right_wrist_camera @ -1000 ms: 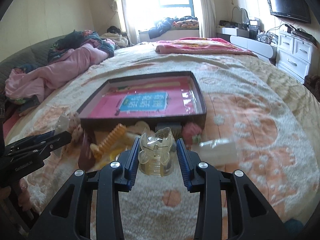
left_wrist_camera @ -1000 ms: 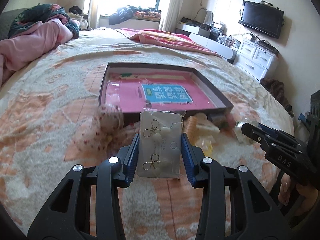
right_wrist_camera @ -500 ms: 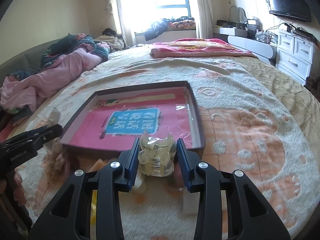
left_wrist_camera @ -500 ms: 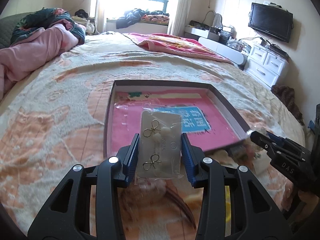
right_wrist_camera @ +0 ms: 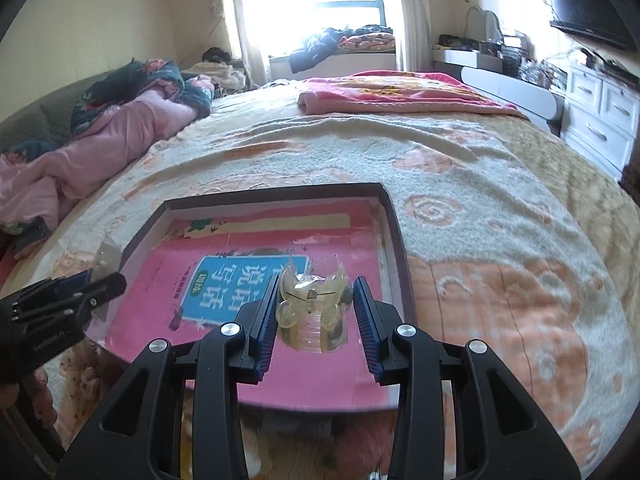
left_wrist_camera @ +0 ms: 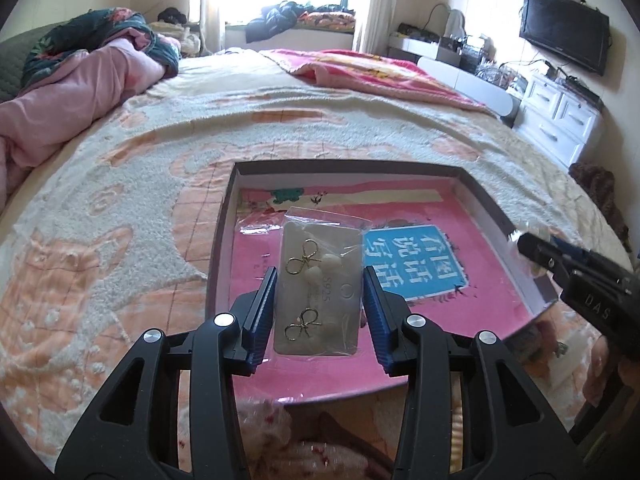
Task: Organize jewelry
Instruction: 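Lower the earring card into the tray with the left tool while the right tool places the bottle there, then open both tools and withdraw them from the tray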
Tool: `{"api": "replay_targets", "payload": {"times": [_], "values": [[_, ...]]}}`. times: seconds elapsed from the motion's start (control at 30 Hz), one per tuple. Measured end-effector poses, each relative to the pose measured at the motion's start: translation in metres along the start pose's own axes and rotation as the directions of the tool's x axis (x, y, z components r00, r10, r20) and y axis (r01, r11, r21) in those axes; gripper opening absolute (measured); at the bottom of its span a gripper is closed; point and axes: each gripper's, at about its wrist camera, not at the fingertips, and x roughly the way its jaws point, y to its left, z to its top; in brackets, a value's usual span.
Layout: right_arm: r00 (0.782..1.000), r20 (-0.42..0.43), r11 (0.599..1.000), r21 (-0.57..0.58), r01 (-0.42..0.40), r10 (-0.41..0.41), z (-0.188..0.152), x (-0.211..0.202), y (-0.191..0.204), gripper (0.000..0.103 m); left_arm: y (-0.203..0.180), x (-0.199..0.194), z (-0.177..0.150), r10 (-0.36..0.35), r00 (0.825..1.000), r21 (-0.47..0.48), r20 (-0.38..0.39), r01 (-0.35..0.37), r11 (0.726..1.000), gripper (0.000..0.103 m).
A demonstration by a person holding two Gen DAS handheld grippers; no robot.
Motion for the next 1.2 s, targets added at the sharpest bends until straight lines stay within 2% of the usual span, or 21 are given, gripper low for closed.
{"api": "replay_targets", "payload": {"times": [0.17, 0.33, 0.43, 0.6, 0.87, 1.13, 1.2], "values": [[1.0, -0.028, 1.0, 0.012, 0.004, -0.004, 0.009, 0.018, -0.001, 0.035, -0.001, 0.016, 0.0, 0.013, 0.999, 0.005, -0.035, -0.013, 1.0, 0.034], [0.998, -0.068, 1.0, 0.017, 0.009, -0.008, 0.002, 0.032, -0.006, 0.035, -0.002, 0.027, 0.0, 0.017, 0.998, 0.009, -0.059, -0.017, 1.0, 0.034], [0.996, -0.085, 1.0, 0.025, 0.017, -0.015, -0.002, 0.037, -0.011, 0.035, -0.001, 0.032, -0.001, 0.018, 0.998, 0.008, -0.064, -0.018, 1.0, 0.04], [0.995, -0.097, 0.999, 0.046, 0.02, -0.016, -0.008, 0.041, -0.017, 0.036, -0.002, 0.032, -0.001, 0.012, 0.998, 0.006, -0.057, -0.012, 1.0, 0.056], [0.998, -0.055, 0.998, 0.059, 0.013, -0.009, -0.011, 0.028, -0.018, 0.059, -0.002, 0.012, 0.0, -0.016, 1.0, -0.017, 0.004, 0.016, 1.0, 0.073], [1.0, -0.002, 0.998, 0.052, 0.018, -0.018, -0.017, 0.004, -0.014, 0.077, 0.003, -0.013, -0.004, -0.021, 0.998, -0.033, 0.064, 0.023, 0.999, 0.079], [1.0, 0.013, 0.998, 0.051, 0.022, -0.023, -0.019, -0.004, -0.012, 0.082, 0.004, -0.02, -0.006, -0.026, 0.997, -0.04, 0.076, 0.029, 0.999, 0.084]]}}
